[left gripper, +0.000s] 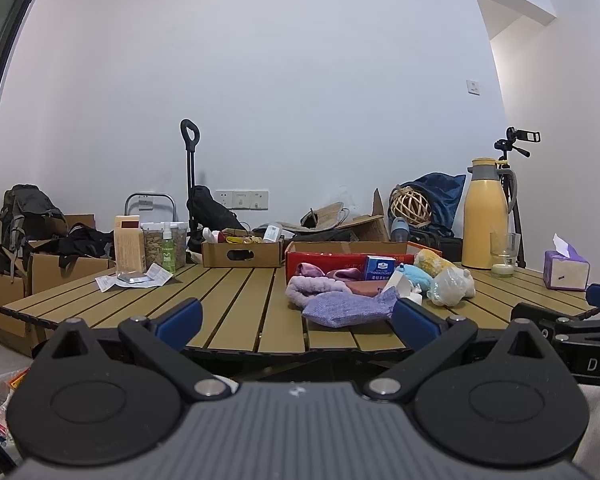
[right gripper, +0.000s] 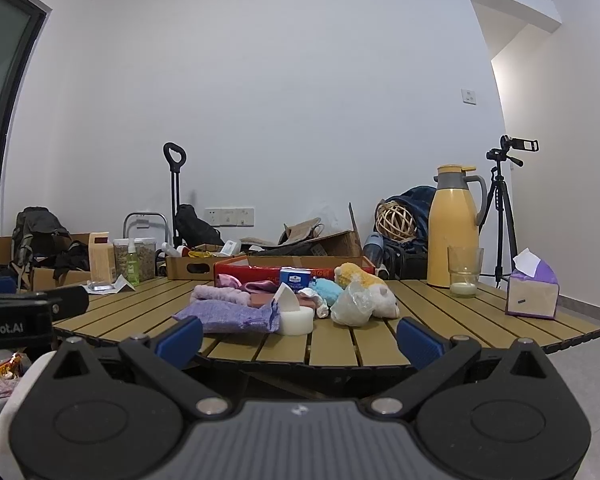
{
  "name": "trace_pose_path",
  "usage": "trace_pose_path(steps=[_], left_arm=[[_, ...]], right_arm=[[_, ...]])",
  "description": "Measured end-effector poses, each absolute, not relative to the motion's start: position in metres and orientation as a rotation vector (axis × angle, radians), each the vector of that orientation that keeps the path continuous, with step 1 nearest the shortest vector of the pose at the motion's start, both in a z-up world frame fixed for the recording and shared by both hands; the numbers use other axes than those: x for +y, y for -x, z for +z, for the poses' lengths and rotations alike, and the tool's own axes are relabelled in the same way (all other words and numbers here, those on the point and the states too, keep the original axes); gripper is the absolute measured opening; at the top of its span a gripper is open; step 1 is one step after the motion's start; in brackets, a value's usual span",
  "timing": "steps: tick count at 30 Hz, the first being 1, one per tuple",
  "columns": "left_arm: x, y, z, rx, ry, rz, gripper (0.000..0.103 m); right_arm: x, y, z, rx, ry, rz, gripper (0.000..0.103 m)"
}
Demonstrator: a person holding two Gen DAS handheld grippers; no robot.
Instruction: Organize soft objects
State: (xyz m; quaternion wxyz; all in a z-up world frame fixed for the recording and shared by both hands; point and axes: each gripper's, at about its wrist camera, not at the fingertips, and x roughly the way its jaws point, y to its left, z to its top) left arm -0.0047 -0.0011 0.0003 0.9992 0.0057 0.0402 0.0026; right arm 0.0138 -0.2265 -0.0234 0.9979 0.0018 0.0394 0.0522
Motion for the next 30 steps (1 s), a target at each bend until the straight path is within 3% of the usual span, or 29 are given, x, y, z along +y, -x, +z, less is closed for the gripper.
trace_pose_path(steps=[30], left_arm=[[-0.0027,0.006,-0.0002,0.083,-0.006,0.011,0.103]], right_arm=[[-0.2256,-0.0117,-0.0222,0.079,0.001,0.099,0.103]])
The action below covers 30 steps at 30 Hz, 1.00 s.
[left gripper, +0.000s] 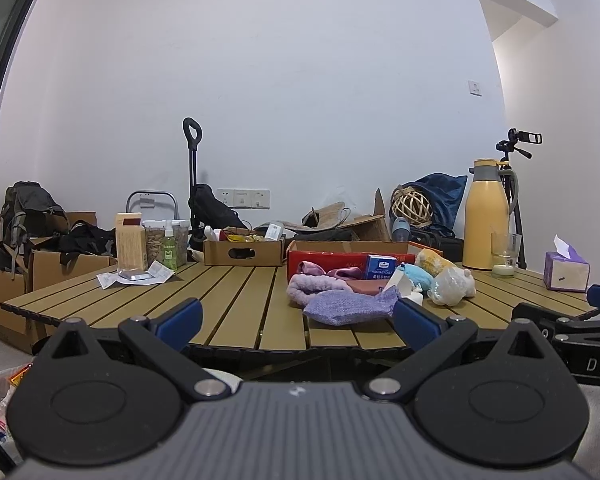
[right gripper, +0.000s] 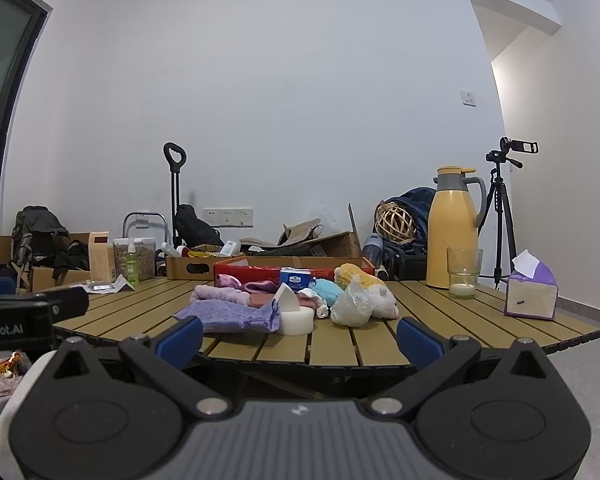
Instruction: Organize soft objects
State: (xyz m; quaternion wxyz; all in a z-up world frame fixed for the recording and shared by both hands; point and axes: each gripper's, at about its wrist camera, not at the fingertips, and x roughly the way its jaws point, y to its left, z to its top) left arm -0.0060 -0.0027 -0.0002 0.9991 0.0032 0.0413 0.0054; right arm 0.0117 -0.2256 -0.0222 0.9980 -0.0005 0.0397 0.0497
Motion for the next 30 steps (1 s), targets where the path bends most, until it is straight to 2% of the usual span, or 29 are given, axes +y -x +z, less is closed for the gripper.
trace_pose_path(steps=[30], left_arm=[[-0.0017,0.0052,-0.0014,0.083,0.003,0.008,0.103]], right_arm=[[-0.2222,-0.0114,-0.0227,0.062,0.016,0.102,0.103]])
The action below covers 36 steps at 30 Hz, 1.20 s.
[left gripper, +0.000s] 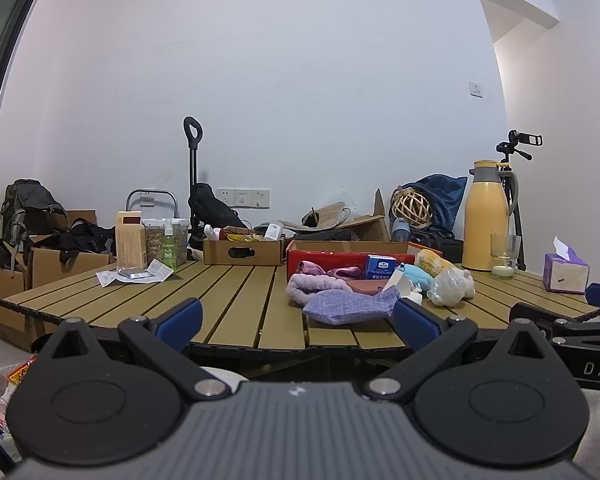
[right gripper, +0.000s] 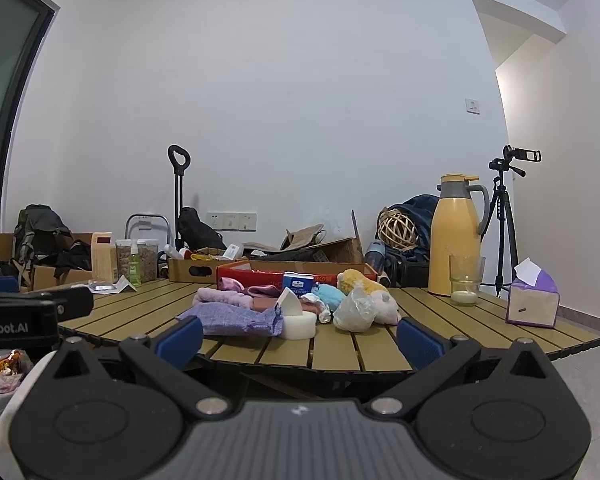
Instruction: Organize soft objects
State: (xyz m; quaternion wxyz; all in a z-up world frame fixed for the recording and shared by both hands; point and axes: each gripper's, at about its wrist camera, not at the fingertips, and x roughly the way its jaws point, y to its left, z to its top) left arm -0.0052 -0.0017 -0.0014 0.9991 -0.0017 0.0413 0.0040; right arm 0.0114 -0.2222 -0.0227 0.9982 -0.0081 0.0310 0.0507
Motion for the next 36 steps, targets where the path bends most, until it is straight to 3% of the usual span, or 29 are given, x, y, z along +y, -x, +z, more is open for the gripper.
trace_pose_path(steps=[11,20,24,26,28,30,31,33,36], left_arm=[[0.002,-0.004,0.001,0.081,-0.002,-0.004,0.103],[0.001,-0.06,0.002,0.123,-0.006,-0.039,0.103],[0.005,-0.096,0.005,0.159,0.01,-0.073,0.103],[0.01,-0.116,0.007,0.185,0.046,-0.098,0.1],[0.016,-0.139,0.01,0.211,0.084,-0.116,0.086],[0.019,-0.162,0.012,0.246,0.103,-0.133,0.076],[0.02,-0.175,0.011,0.276,0.109,-0.141,0.07],[0.022,-0.195,0.008,0.326,0.122,-0.151,0.068],[0.023,-0.219,-0.002,0.383,0.133,-0.157,0.068]], right_arm=[[-0.226,-0.015,-0.02,0.05,-0.003,0.103,0.103],[-0.232,-0.059,-0.022,0.076,-0.035,0.145,0.103],[-0.241,-0.103,-0.016,0.208,-0.14,0.185,0.103],[-0.238,-0.122,-0.014,0.207,-0.126,0.183,0.099],[-0.231,-0.143,-0.013,0.219,-0.118,0.196,0.083],[-0.225,-0.166,-0.012,0.247,-0.127,0.215,0.078],[-0.221,-0.179,-0.013,0.267,-0.135,0.225,0.07],[-0.216,-0.203,-0.015,0.307,-0.165,0.248,0.062],[-0.207,-0.236,-0.024,0.36,-0.197,0.265,0.061]])
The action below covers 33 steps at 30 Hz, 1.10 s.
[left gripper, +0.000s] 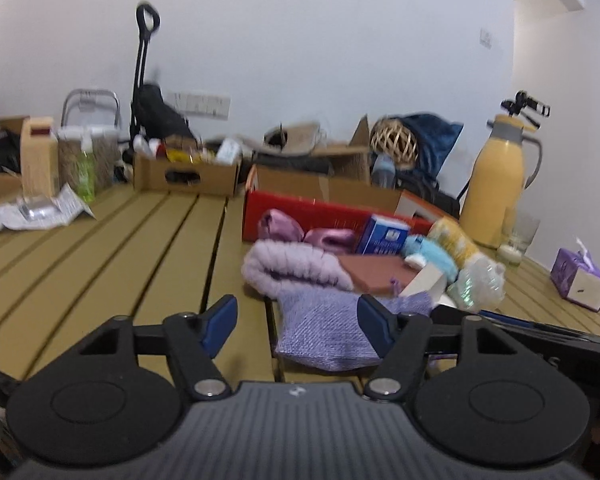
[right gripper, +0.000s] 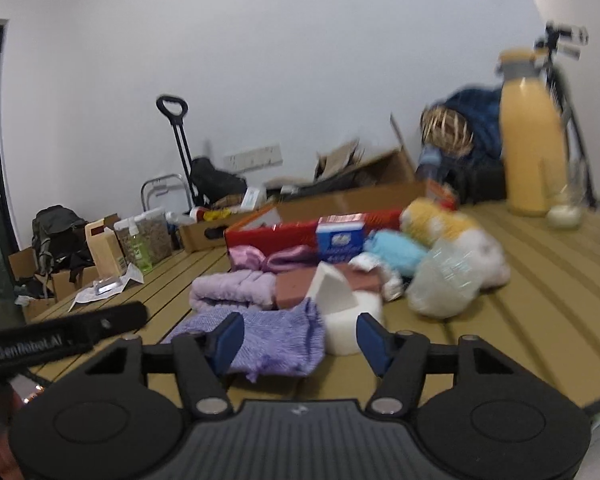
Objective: Organize soft objects
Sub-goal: 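Lower the right gripper onto the purple knit cloth and close it, then carry the purple cloth into the cardboard box and open the right gripper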
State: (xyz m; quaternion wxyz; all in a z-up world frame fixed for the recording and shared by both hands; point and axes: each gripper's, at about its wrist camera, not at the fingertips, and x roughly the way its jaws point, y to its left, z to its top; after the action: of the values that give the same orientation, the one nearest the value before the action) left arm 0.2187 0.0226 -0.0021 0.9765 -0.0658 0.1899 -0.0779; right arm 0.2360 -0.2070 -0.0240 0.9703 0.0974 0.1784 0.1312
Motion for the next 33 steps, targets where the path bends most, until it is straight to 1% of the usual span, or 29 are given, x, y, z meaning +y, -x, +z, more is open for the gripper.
trace_pose_path(steps=[2,4,5,6,7,8,9,10,12,14,16,19,23,29,33], left_arm=[[0.023,-0.23,-0.008,0.418,0.147,-0.17,0.067],[0.025,-0.238,-0.012,0.456,0.165,-0.195,0.052],[0.026,-0.242,-0.013,0.48,0.176,-0.219,0.048],[0.026,-0.245,-0.015,0.498,0.187,-0.236,0.039],[0.026,-0.248,-0.017,0.513,0.196,-0.251,0.033],[0.027,-0.248,-0.018,0.516,0.201,-0.257,0.033],[0.027,-0.248,-0.018,0.512,0.198,-0.261,0.027],[0.025,-0.246,-0.018,0.512,0.19,-0.264,0.018],[0.021,-0.244,-0.019,0.511,0.175,-0.265,0.015],[0.017,-0.241,-0.018,0.503,0.15,-0.262,0.012],[0.014,-0.239,-0.017,0.501,0.127,-0.254,0.01],[0.013,-0.232,-0.012,0.477,0.122,-0.257,0.007],[0.007,-0.21,0.003,0.409,0.104,-0.275,0.007],[-0.003,-0.181,0.035,0.307,0.087,-0.308,0.007],[-0.007,-0.187,0.059,0.272,0.103,-0.319,0.007]], right_arm=[[-0.201,-0.251,-0.03,0.385,-0.193,0.256,0.06],[-0.195,-0.265,-0.037,0.409,-0.18,0.247,0.058],[-0.193,-0.269,-0.038,0.418,-0.169,0.242,0.056],[-0.19,-0.272,-0.039,0.424,-0.15,0.233,0.052],[-0.187,-0.274,-0.04,0.426,-0.122,0.223,0.045],[-0.184,-0.275,-0.041,0.429,-0.097,0.213,0.042],[-0.181,-0.275,-0.043,0.435,-0.075,0.203,0.037],[-0.179,-0.275,-0.044,0.442,-0.067,0.2,0.031],[-0.176,-0.275,-0.049,0.466,-0.059,0.202,0.02],[-0.176,-0.272,-0.052,0.45,-0.048,0.201,0.017],[-0.175,-0.271,-0.052,0.444,-0.037,0.192,0.004],[-0.179,-0.272,-0.052,0.442,-0.042,0.204,0.002],[-0.183,-0.256,-0.039,0.41,-0.058,0.225,0.002],[-0.195,-0.222,-0.002,0.317,-0.081,0.25,0.002],[-0.209,-0.22,0.026,0.269,-0.096,0.262,0.002]])
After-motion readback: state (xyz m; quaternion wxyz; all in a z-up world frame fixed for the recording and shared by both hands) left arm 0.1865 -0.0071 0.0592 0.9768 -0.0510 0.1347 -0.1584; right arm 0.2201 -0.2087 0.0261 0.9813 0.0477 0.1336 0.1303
